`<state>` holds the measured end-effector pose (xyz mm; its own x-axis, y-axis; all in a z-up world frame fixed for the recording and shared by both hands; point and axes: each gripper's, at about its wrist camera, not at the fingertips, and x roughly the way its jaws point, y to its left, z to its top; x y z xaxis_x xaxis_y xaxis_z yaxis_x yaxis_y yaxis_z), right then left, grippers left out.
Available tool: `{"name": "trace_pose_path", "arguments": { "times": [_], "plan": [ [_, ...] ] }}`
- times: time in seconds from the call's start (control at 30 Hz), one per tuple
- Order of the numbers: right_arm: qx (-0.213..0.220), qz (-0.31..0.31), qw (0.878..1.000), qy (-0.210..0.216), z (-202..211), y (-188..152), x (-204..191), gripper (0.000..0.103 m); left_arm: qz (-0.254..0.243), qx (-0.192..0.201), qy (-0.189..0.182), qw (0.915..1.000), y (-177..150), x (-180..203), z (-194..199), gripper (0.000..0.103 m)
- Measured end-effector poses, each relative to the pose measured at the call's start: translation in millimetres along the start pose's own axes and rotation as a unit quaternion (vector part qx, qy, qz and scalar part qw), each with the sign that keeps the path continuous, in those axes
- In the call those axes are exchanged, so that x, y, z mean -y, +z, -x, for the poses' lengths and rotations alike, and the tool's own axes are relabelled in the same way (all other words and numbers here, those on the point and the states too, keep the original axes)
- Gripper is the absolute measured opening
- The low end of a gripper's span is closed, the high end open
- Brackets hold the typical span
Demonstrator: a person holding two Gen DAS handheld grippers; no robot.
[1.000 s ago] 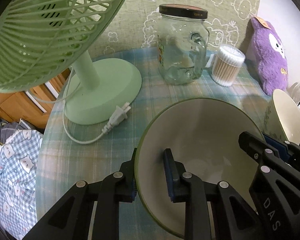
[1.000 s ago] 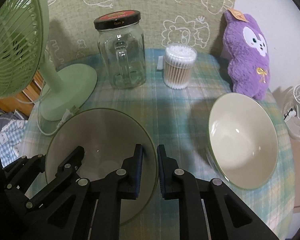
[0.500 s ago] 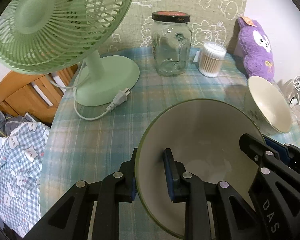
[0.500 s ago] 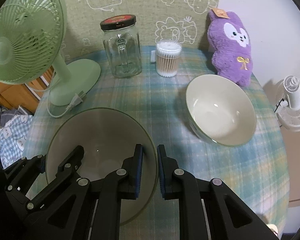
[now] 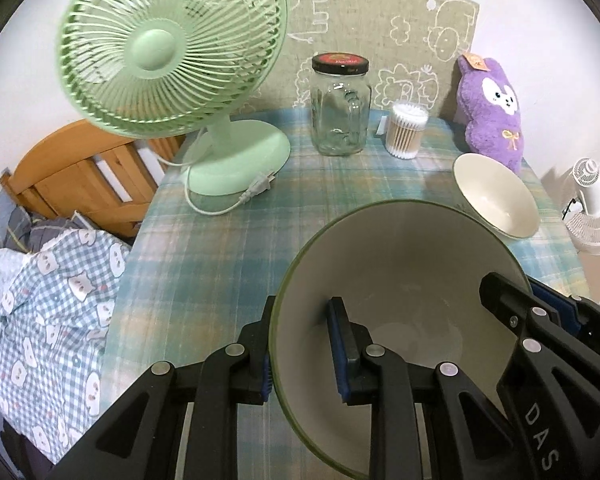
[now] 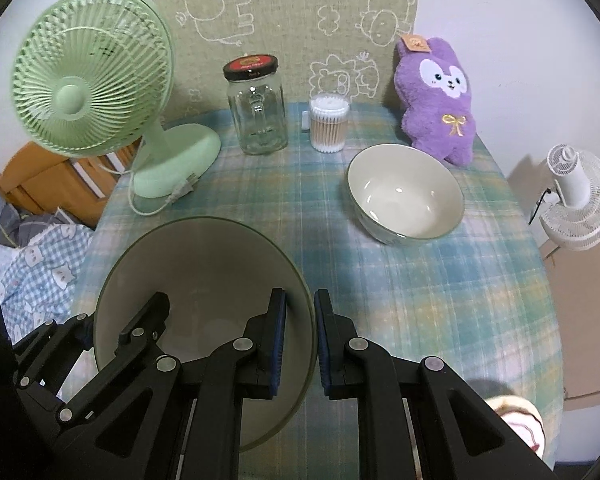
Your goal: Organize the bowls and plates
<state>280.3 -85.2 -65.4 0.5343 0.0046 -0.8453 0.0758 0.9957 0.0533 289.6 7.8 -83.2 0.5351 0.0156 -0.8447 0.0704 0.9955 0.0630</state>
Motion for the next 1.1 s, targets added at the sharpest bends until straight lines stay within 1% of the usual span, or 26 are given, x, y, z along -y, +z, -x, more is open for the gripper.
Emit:
{"name": "trace_pose_path", "arguments": {
  "times": [0.1, 0.4, 0.67, 0.83, 1.1],
  "plan": [
    [0.003, -0.002, 1.000, 0.002, 15, -10, 2, 0.017, 0.000, 0.004, 0.003, 1.0000, -8, 3, 13, 0.022],
    [0.001, -0.017, 1.000, 0.006, 50, -44, 13, 0.017, 0.008, 0.000, 0.001, 1.0000, -37, 11, 44, 0.023],
    [0.008, -0.013, 1.000, 0.011, 78, -75, 18, 0.017, 0.002, 0.010, 0.008, 0.9999, -65, 18, 71, 0.023],
    [-0.001, -0.008, 1.000, 0.015, 82, -95, 20, 0.017, 0.004, 0.003, 0.013, 0.9999, -84, 19, 76, 0.023],
    [-0.025, -0.003, 1.000, 0.016, 76, -125, 21, 0.017, 0.008, -0.020, 0.016, 0.9997, -114, 20, 72, 0.023]
  ]
}}
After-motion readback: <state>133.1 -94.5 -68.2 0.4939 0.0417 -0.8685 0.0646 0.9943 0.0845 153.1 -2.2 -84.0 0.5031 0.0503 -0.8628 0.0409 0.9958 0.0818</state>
